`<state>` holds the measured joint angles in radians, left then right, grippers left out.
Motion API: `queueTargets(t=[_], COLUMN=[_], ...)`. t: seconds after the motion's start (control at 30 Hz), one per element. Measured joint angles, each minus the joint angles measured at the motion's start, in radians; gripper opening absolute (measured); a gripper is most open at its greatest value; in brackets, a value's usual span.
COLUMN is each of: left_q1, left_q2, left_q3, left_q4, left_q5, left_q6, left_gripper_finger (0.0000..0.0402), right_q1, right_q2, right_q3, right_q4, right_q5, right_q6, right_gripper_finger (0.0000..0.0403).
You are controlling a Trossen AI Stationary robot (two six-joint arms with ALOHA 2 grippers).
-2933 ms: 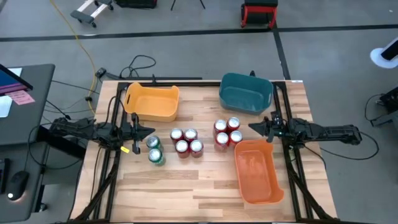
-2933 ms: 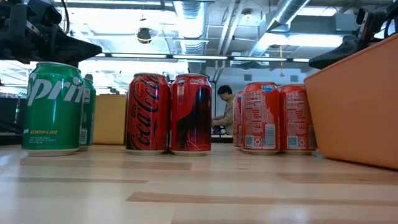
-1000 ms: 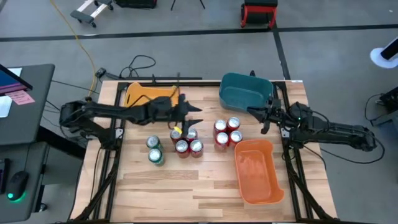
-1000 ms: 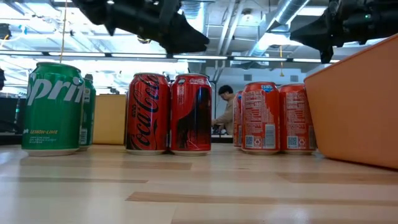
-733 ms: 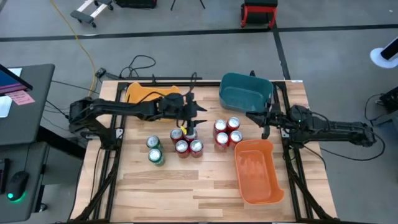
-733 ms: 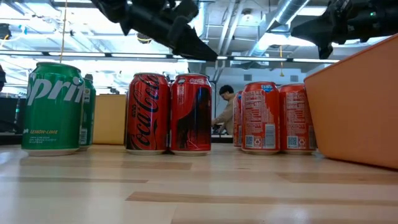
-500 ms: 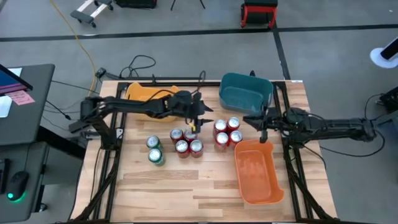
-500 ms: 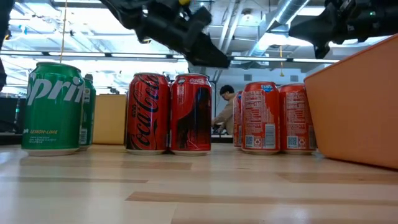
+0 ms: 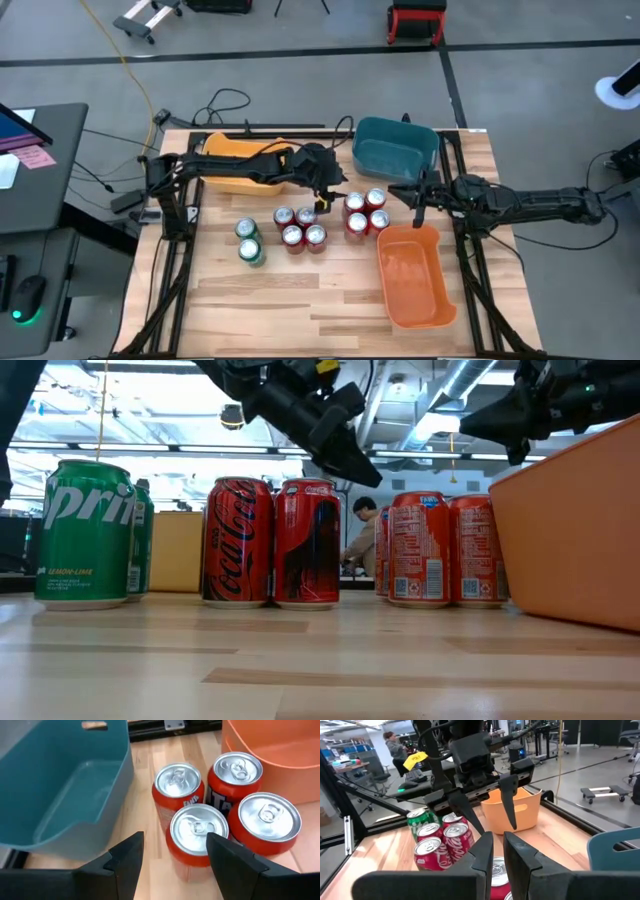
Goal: Sort soda cans
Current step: Put the top left orange soda can into the yellow bin
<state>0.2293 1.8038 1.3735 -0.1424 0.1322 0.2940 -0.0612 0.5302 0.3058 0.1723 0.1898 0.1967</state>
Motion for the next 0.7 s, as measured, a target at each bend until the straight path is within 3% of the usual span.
queueTargets(t=[0.33,0.53,0.7], left_q1=[-0.02,-0.045,-0.045], left_q2=[0.061,0.09,0.125], left_q3=[0.002,0.004,0.018], left_q4=[0.014,0.08,0.106], left_q5=[0.01,-0.031,-0.021], left_q6=[-0.021,0.023,-0.028], left_gripper_finger=[0.0291,0.0294,0.0294], right_q1=[0.0,-0.001,0.0], right_q2=[0.0,0.0,0.0], right_q3=[0.0,0.0,0.0], right_q4=[0.001,0.0,-0.004], right_q5=[0.0,0.0,0.0], right_q6=[-0.023,-0.03,-0.029], right_gripper_finger=[0.0068,0.0068,0.0068])
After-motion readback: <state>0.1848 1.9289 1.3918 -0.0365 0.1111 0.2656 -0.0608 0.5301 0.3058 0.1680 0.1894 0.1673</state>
